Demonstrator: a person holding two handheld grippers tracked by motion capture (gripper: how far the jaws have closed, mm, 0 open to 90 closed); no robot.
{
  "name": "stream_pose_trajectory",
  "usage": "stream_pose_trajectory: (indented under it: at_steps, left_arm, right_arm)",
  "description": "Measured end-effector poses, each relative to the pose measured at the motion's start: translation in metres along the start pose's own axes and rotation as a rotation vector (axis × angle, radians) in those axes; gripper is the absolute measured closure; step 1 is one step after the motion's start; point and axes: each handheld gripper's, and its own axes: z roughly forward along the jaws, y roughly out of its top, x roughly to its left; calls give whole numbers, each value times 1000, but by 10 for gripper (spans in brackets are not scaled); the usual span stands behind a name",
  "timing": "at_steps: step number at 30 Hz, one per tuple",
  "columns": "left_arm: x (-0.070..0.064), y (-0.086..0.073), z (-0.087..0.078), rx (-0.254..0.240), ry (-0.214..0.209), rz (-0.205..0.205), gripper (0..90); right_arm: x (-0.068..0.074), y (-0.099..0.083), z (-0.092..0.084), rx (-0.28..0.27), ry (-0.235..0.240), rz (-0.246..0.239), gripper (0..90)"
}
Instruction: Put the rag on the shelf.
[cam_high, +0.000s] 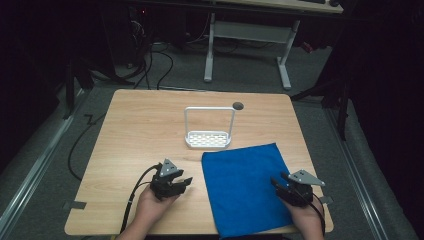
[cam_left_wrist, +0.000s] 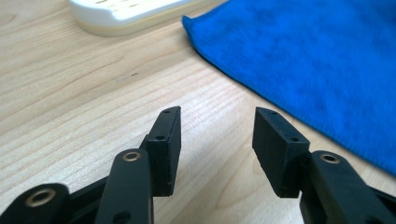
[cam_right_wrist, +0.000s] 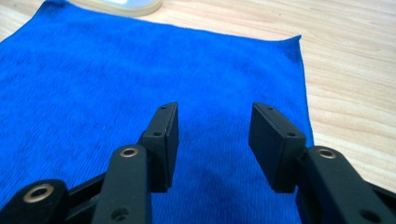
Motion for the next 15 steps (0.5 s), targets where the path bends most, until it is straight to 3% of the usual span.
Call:
stream_pose_trajectory:
  at_steps: [2, 4, 15]
  left_arm:
    - [1, 1, 1, -10, -4, -7, 527]
    - [1, 1, 1, -10, 2, -1, 527]
    - [-1, 2, 2, -16, 4, 1, 524]
  right_arm:
    - [0, 2, 3, -4, 2, 21, 553]
    - [0, 4, 4, -12, 3, -9, 578]
    - [-5, 4, 1, -31, 0, 2, 553]
